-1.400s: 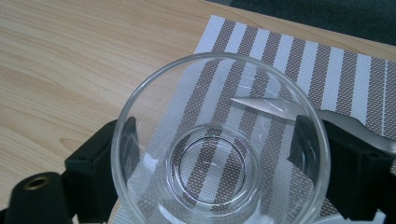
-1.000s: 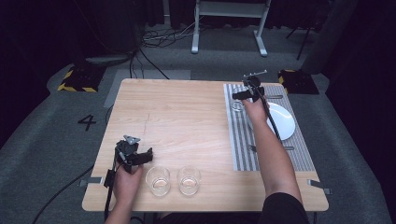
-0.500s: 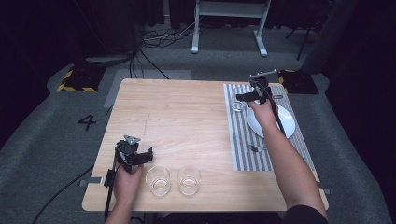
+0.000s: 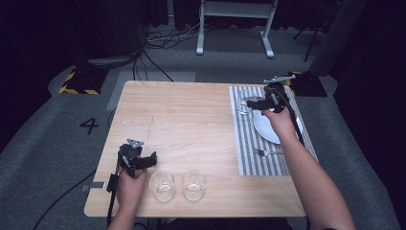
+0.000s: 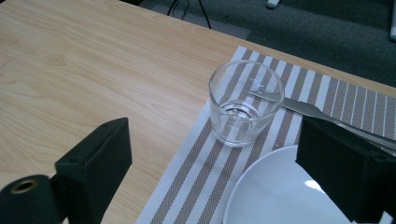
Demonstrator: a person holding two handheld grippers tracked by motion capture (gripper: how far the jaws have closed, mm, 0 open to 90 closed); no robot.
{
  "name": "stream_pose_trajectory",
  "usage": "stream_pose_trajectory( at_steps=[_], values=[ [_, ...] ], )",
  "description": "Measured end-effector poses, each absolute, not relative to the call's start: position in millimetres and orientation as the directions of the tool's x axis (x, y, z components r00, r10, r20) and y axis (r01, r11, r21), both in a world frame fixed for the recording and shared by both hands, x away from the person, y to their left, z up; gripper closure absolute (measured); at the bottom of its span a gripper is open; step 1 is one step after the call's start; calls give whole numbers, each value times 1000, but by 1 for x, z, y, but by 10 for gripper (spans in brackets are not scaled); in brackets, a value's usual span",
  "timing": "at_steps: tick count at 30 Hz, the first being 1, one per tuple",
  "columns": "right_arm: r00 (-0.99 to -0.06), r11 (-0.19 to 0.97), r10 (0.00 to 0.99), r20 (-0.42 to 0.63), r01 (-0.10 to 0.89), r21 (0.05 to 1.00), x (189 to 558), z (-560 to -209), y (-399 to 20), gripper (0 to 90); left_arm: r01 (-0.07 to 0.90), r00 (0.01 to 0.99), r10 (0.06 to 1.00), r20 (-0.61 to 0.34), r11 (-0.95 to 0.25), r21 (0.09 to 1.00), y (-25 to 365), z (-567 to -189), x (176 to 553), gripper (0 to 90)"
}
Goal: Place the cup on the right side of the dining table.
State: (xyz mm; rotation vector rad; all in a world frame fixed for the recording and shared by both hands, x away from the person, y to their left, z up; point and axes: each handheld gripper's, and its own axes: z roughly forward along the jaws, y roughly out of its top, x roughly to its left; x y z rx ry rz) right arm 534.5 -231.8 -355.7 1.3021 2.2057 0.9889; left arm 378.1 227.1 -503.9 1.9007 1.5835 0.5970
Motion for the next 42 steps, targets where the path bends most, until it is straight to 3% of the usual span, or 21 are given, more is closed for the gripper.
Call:
stream_pose_trajectory(
  at_steps=[16, 42],
  values=[
    [-527, 337, 849, 23, 575, 745, 481, -336, -253, 114, 718, 194, 981, -27, -123, 685, 227, -504, 378, 145],
    [-528, 347, 849, 21, 588, 731, 404, -363, -300, 148, 717, 190, 981, -31, -117, 687, 227, -504, 378, 145]
  ],
)
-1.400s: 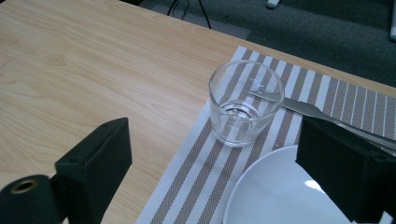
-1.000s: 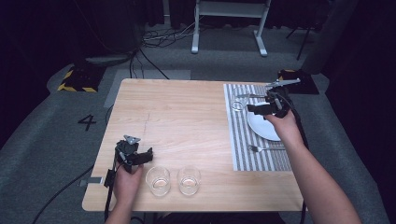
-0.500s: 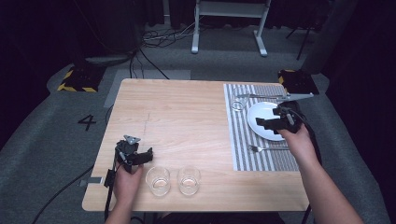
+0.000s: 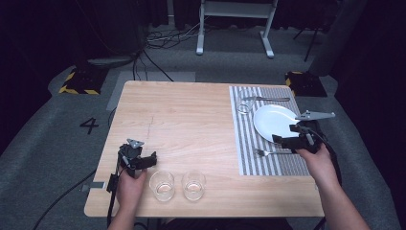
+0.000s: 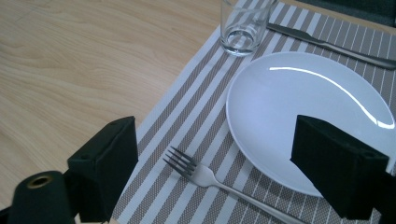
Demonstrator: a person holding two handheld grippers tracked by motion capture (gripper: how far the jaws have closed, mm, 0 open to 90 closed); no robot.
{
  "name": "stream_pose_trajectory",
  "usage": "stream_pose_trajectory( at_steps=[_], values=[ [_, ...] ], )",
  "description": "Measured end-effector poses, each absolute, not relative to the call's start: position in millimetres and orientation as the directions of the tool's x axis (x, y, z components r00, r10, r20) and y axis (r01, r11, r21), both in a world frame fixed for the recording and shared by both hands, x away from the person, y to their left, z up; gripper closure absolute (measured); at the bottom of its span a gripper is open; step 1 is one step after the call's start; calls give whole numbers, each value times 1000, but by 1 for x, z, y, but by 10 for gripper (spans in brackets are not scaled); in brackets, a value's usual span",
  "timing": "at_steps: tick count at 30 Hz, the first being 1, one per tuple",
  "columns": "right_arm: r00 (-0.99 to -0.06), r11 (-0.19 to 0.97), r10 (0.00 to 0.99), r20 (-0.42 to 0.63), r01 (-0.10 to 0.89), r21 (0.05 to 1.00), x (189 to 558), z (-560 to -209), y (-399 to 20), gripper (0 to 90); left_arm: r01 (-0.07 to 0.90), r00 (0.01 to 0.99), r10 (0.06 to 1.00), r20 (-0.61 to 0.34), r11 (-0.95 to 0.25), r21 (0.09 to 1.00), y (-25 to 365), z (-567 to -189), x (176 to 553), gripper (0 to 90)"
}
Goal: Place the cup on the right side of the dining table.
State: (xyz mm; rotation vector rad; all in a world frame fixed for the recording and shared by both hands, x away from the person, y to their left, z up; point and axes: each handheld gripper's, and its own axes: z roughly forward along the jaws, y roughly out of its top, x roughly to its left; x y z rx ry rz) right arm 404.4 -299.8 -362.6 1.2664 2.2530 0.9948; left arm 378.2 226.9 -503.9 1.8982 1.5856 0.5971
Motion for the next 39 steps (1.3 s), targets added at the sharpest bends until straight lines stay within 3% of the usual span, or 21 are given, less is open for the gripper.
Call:
stream_pose_trajectory(
  at_steps=[30, 39],
  values=[
    [-500, 347, 864, 67, 685, 640, 356, -432, -322, 152, 718, 193, 981, -29, -121, 685, 227, -504, 378, 146],
    [-491, 327, 868, 68, 669, 668, 347, -458, -320, 150, 718, 192, 981, -29, -121, 685, 227, -504, 378, 146]
  ],
)
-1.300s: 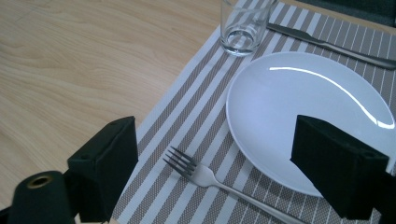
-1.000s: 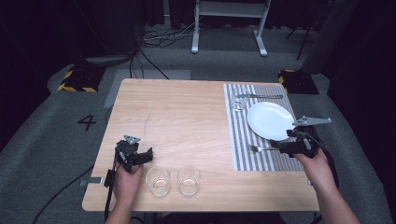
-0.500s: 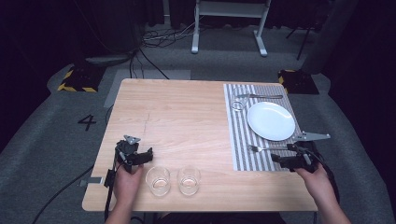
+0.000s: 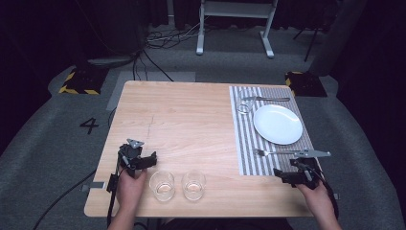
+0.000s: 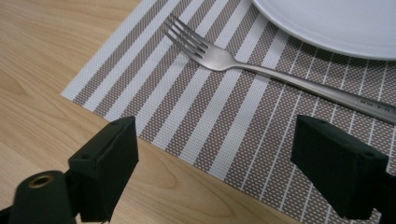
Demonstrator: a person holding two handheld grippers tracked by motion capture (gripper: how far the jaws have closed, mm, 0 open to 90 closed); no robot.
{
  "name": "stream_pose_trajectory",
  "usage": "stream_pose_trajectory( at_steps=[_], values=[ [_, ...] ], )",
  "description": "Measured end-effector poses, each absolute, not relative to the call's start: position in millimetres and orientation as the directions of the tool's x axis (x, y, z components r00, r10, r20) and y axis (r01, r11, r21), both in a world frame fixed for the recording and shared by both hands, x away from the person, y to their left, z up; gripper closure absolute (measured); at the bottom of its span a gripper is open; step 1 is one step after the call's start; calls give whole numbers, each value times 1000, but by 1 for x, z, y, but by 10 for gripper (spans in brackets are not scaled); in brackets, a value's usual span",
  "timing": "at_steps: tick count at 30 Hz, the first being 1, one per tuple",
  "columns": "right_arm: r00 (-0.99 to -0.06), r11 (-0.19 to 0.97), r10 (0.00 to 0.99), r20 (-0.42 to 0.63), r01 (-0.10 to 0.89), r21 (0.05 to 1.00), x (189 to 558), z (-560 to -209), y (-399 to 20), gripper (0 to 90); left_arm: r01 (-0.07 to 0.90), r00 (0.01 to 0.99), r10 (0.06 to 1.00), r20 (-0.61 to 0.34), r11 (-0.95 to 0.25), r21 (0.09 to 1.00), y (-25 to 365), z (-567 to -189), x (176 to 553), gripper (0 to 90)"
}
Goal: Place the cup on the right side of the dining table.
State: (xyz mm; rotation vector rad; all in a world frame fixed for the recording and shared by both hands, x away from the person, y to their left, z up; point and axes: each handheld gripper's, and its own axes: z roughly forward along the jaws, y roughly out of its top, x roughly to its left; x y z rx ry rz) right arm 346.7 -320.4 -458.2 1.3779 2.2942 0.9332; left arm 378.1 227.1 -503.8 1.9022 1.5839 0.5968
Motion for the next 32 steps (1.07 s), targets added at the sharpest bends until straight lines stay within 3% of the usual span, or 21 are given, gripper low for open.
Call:
stream_pose_trajectory(
  at_steps=[32],
  values=[
    [-474, 335, 880, -17, 596, 730, 330, -504, -312, 113, 718, 192, 981, -28, -121, 686, 227, -504, 378, 146]
  ],
)
